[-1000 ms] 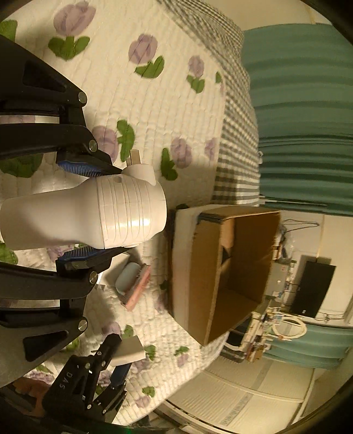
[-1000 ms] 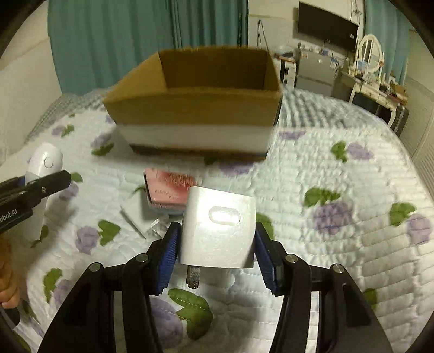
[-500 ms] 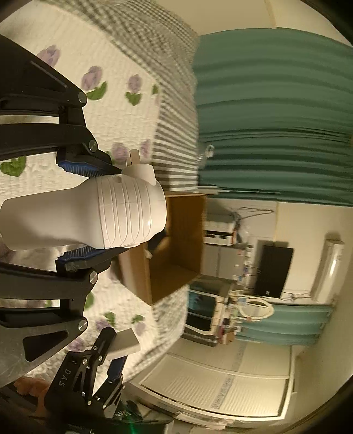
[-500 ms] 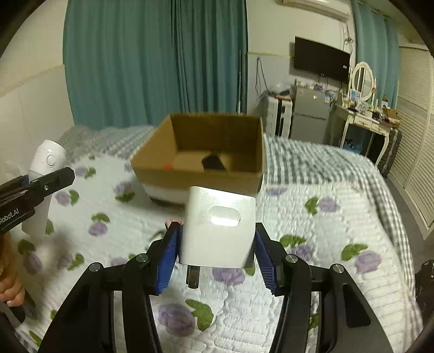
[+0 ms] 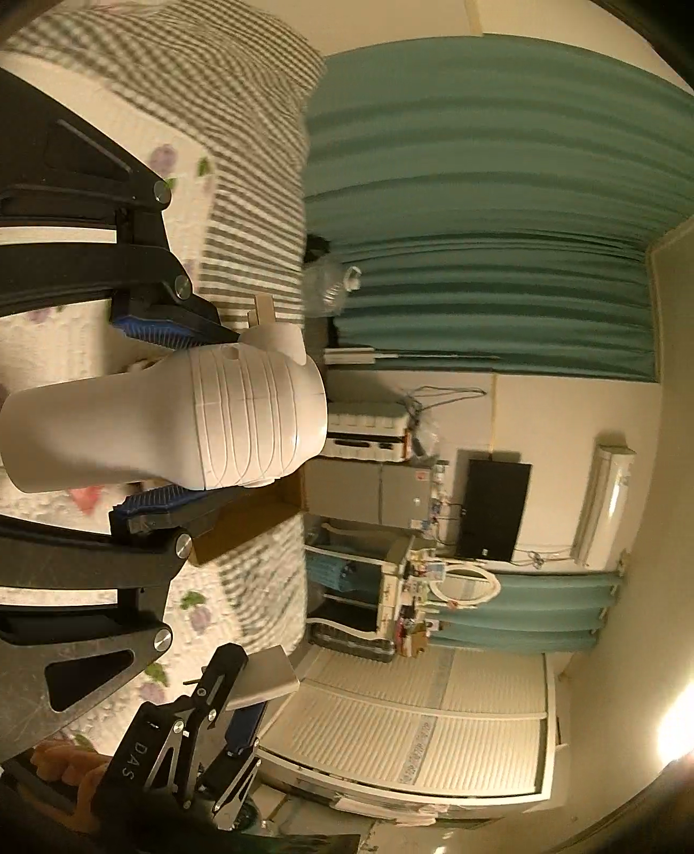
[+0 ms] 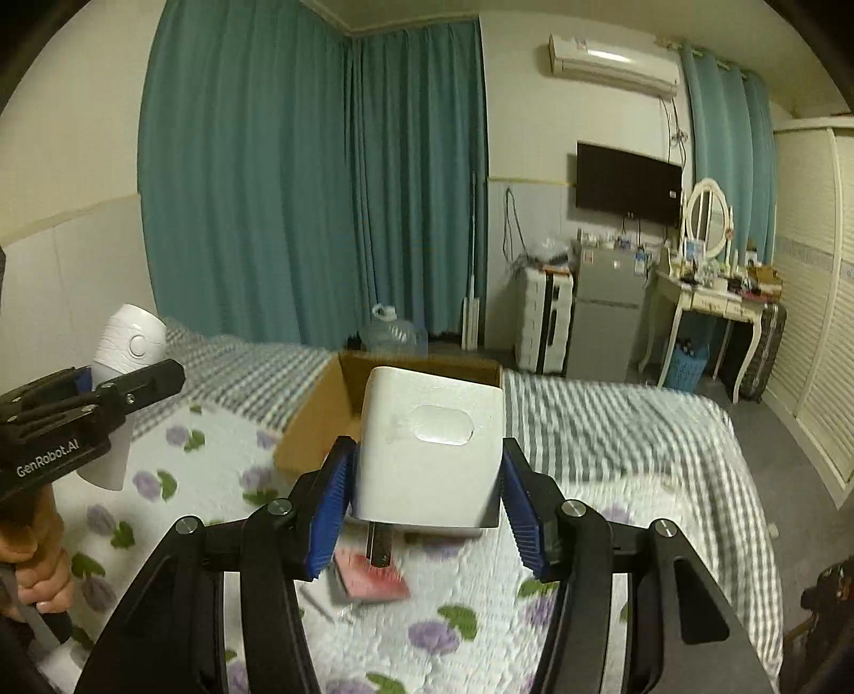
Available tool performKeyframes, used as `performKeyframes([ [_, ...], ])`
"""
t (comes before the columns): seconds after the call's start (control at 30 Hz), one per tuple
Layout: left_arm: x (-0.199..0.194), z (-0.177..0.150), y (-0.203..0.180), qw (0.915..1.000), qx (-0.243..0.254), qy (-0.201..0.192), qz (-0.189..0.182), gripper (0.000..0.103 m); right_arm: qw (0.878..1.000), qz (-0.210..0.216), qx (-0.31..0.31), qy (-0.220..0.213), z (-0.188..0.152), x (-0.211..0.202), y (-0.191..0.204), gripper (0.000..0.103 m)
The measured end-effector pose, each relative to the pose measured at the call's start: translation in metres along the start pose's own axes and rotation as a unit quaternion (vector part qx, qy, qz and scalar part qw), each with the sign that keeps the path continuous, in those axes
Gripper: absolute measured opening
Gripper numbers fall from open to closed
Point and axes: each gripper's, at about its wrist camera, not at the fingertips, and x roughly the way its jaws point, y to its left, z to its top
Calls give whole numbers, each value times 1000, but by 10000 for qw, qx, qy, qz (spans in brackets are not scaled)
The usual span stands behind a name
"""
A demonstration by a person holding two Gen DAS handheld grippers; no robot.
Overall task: Organize rigid objects
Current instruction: 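Lower the hair dryer and charger into the box and open both tools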
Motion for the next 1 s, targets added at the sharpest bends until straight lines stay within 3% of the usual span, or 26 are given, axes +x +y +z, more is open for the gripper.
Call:
performKeyframes([
  [0.3,17,38,-3,9993,57,-351,-134,44,9986,74,-63,-513,49,2,-5,53],
  [0.57,52,54,-4,9986,201,-473,-118,45,9972,106,-287,-678,73,27,-1,53],
  [1.0,162,43,10,9998,23,179,-126,45,9978,63,-500,-427,69,129,-13,53],
])
